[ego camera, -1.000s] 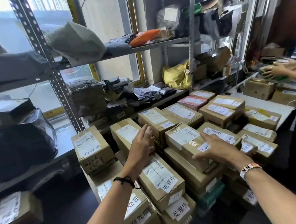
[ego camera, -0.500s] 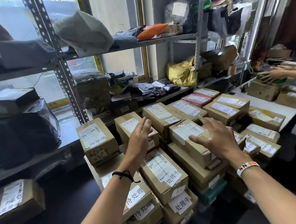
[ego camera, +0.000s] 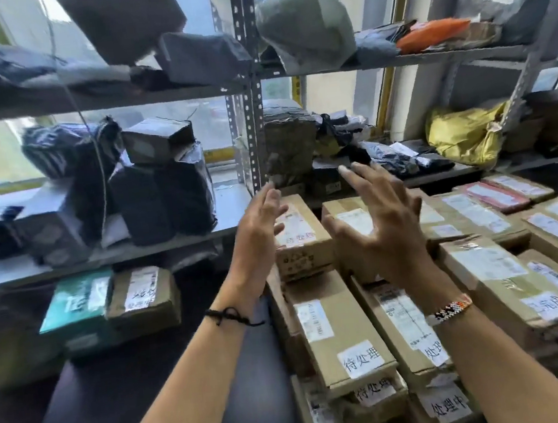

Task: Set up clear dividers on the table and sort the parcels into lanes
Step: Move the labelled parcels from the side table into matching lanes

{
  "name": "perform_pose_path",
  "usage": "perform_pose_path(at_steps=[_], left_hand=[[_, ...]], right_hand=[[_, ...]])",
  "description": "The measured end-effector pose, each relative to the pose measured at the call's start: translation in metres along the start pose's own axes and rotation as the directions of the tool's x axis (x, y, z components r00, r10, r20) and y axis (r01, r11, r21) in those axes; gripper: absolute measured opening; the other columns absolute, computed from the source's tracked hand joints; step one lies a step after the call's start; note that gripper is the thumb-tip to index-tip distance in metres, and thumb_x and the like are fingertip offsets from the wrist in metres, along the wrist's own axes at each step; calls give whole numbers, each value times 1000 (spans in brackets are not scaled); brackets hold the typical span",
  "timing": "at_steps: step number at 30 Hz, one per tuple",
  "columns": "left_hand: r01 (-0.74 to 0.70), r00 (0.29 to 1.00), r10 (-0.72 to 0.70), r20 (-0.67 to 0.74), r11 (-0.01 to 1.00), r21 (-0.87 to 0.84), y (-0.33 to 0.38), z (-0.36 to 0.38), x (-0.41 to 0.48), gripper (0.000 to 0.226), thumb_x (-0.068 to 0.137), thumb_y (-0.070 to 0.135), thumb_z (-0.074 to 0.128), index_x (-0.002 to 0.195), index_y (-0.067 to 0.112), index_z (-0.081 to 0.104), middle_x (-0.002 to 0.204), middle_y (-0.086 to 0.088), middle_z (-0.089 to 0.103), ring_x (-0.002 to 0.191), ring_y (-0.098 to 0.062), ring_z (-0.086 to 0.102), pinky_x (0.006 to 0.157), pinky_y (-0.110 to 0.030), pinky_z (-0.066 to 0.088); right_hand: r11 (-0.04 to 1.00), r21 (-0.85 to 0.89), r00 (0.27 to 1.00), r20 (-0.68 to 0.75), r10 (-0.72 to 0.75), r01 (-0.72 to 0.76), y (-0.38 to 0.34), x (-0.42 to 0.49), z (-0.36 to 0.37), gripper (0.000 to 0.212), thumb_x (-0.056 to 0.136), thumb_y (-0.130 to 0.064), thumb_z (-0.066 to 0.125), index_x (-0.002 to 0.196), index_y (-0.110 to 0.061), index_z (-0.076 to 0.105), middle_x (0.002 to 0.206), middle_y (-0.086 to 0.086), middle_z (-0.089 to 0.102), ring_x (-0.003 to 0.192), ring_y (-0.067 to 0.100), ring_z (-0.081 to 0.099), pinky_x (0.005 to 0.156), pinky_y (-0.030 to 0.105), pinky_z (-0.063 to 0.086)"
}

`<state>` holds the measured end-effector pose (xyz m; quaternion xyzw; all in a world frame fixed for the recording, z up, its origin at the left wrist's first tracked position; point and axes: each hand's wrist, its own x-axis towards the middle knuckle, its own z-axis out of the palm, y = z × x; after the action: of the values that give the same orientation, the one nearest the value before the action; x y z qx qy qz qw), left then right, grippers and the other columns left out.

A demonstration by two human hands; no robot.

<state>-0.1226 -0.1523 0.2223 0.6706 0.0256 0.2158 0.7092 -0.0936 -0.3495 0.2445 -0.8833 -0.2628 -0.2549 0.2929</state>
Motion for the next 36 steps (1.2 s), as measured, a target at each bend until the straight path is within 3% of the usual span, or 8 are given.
perform_pose_path(at_steps=[3, 10, 18, 21, 23, 28, 32, 36], left_hand=[[-30, 993, 30, -113, 1000, -1, 11, -56, 4, 38, 96, 52, 50, 128, 40, 66, 127, 12, 72, 116, -9, 70, 98, -35, 53], [55, 948, -52, -313, 998, 0, -6, -194, 14, 53, 103, 44, 47, 150, 20, 49, 145, -3, 60, 125, -14, 64, 89, -23, 55], [243, 875, -194, -444, 968, 57, -71, -318, 32, 56, 104, 47, 49, 152, 18, 48, 145, -2, 59, 132, -17, 58, 119, -43, 42], [377, 841, -301, -450, 922, 87, -109, -356, 43, 70, 95, 55, 47, 155, 20, 46, 155, 4, 51, 142, -12, 47, 123, -32, 34], [450, 823, -342, -454, 880, 153, -133, -375, 52, 55, 105, 43, 44, 156, 23, 46, 153, 9, 48, 139, -7, 43, 113, -16, 32], [570, 780, -410, -473, 777, 266, -178, -403, 83, 49, 106, 15, 39, 155, 16, 43, 153, -9, 53, 137, -28, 52, 116, -38, 42], [587, 789, -404, -462, 717, 376, -207, -408, 86, 45, 105, 10, 42, 149, 12, 50, 127, 7, 55, 119, -14, 53, 82, 2, 35], [591, 799, -430, -421, 692, 415, -220, -408, 85, 46, 105, 13, 43, 151, 16, 47, 132, 10, 55, 121, -15, 57, 102, -27, 46]], right_hand=[[990, 90, 994, -10, -105, 105, -55, 16, 34, 82, 84, -71, 48, 155, -31, 47, 164, -5, 40, 157, 15, 23, 117, 34, 17], [954, 272, 967, 179, -179, 126, -165, 32, 155, 83, 83, -76, 49, 157, -38, 43, 164, -9, 38, 151, 13, 32, 117, 25, 15], [874, 379, 850, 521, 70, -304, -209, 35, 318, 78, 90, -69, 62, 157, -37, 40, 162, -11, 40, 149, 7, 34, 117, 33, 20], [765, 352, 726, 654, 211, -539, -209, 31, 385, 76, 92, -57, 70, 158, -36, 39, 163, -6, 40, 148, 16, 40, 124, 46, 28], [686, 318, 650, 701, 294, -654, -208, 31, 421, 79, 92, -50, 73, 160, -32, 37, 162, 0, 42, 145, 21, 44, 121, 46, 36], [505, 243, 493, 745, 449, -828, -206, 31, 497, 83, 95, -39, 74, 163, -24, 30, 159, 9, 46, 144, 27, 47, 117, 41, 40], [448, 175, 400, 781, 479, -877, -198, 14, 531, 80, 94, -24, 75, 162, -22, 34, 149, 6, 58, 134, 26, 57, 115, 42, 46], [406, 203, 394, 789, 470, -891, -190, -3, 540, 51, 96, -15, 70, 145, -26, 59, 128, -1, 71, 109, 16, 66, 89, 24, 53]])
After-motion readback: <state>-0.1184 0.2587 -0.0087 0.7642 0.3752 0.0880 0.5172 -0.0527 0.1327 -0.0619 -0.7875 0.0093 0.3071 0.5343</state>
